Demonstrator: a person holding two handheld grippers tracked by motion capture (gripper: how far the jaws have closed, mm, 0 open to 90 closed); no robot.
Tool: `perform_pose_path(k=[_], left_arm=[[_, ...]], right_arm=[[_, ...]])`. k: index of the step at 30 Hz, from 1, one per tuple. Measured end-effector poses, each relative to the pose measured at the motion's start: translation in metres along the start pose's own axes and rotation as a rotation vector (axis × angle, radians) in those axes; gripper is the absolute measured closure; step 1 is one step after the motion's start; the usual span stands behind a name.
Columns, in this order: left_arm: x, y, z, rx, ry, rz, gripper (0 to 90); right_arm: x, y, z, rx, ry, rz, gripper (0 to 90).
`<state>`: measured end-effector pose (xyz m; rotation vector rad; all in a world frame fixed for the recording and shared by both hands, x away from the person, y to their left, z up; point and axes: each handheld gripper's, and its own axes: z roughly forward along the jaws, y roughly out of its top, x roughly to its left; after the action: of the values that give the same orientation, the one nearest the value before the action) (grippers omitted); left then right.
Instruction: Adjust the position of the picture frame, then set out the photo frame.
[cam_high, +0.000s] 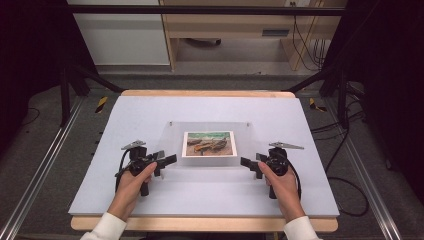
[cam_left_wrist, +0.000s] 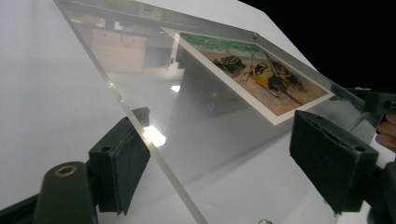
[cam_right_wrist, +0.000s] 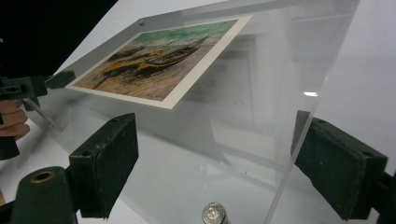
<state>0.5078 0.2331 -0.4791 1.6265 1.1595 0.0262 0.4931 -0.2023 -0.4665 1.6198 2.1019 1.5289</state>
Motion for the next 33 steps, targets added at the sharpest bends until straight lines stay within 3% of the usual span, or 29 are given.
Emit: perform_pose_path(k=[20, 27, 33], left_arm=[[-0.001, 0.003, -0.005, 0.028, 0.022, -0.006, 24.8], [-0.009, 0.009, -0.004, 0.03, 0.046, 0.052, 25.0], [-0.008, 0.016, 0.002, 0.009, 0.065, 0.071, 27.2]], right_arm=[[0.001, 0.002, -0.002, 0.019, 0.005, -0.005, 19.8], [0.003, 0.005, -0.005, -0.005, -0.033, -0.031, 24.2], [0.0, 0.015, 0.0, -0.028, -0.066, -0.062, 25.8]])
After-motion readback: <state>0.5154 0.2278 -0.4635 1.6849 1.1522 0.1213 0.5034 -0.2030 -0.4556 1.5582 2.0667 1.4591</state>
